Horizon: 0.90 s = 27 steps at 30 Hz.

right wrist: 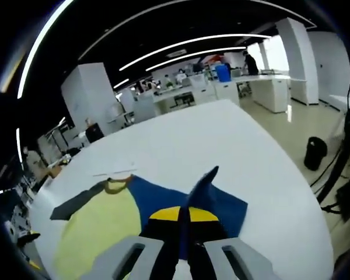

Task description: Fold the garment on the visible template until the final outline fits inside the template.

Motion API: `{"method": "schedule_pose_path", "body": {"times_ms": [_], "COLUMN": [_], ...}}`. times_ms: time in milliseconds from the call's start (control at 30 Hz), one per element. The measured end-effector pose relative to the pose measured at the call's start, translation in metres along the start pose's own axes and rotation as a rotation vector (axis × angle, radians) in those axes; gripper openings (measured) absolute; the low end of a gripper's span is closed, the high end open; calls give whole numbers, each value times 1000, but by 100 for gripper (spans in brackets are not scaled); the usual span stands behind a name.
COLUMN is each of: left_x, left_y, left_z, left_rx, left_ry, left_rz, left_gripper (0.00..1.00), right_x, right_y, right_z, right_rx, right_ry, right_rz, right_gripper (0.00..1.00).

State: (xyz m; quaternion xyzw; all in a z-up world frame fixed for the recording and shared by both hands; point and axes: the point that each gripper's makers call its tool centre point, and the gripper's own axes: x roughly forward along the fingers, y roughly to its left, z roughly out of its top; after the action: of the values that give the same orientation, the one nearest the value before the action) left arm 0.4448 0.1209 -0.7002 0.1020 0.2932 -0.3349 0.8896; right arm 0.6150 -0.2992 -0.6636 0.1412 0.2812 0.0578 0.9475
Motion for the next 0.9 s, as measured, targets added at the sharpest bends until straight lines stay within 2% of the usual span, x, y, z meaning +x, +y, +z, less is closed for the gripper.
{"method": "schedule_pose_path", "body": {"times_ms": [500, 700, 767, 900], "left_x": [-2, 0, 1, 1], "left_y": [-2, -2, -3, -4], "left_z": [-1, 0, 1, 1], "left_rx": [-5, -2, 0, 0], "left_ry": [-6, -6, -7, -7], "left_rz": [-7, -8, -10, -13], "left_gripper": [97, 97, 97, 97], "right_x": [22, 28, 35, 36], "right_y": [44, 56, 54, 63], "right_z": [-4, -9, -6, -4], "right_rx": [-29, -44, -47, -48], "right_ry": [27, 42, 46, 44], "right_rz": [67, 88, 94, 108], "right_gripper": [0, 0, 0, 0]}}
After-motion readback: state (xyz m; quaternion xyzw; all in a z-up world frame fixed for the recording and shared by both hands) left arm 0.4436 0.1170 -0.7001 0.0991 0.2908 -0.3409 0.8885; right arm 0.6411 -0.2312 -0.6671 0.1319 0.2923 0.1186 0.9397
